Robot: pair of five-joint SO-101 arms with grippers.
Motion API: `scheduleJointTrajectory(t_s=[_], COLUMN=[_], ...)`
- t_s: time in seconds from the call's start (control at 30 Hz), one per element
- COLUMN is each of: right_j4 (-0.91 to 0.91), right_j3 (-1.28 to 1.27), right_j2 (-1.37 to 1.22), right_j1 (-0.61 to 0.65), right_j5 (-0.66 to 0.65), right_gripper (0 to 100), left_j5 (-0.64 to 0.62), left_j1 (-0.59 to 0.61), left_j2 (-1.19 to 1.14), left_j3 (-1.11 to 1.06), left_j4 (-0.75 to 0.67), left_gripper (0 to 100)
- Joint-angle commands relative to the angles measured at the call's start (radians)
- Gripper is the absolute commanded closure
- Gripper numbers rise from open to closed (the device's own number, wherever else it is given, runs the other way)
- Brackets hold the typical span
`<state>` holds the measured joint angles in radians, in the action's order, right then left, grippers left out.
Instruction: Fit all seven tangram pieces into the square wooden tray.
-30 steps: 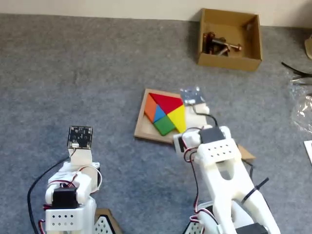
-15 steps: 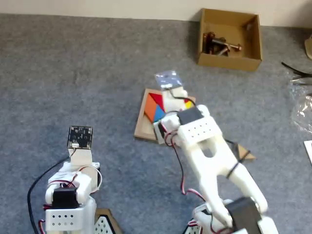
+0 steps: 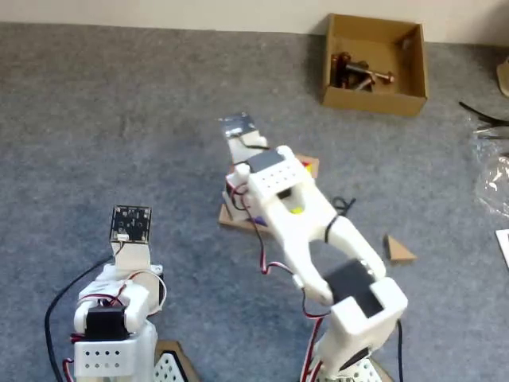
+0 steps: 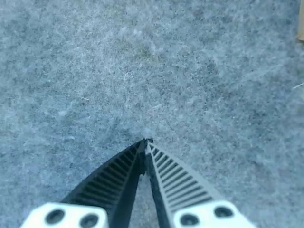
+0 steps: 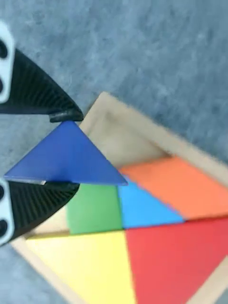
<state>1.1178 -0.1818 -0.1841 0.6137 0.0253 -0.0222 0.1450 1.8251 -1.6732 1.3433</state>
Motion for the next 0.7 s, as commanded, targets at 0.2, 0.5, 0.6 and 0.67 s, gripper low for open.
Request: scheduleJointTrajectory(t_s=[0.2,0.5,0.6,0.67], right_j4=[0.012,0.012,0.012,0.012], right_j3=[0.157,0.205,0.205,0.205], right_j2=[-0.101,-0.162,-0.162,-0.162], right_j1=[0.028,0.027,0.027,0.027], right_j5=[0.009,0.008,0.008,0.009], right_gripper=[99.5,99.2,99.2,99.2], left_j5=[0.006,0.006,0.006,0.006], left_j1=[0.013,0.013,0.013,0.013], left_j2=[0.005,0.005,0.005,0.005], left_j3=[-0.022,-0.022,-0.022,-0.022], left_j4=[0.008,0.008,0.008,0.008], left_gripper=[99,99,99,99])
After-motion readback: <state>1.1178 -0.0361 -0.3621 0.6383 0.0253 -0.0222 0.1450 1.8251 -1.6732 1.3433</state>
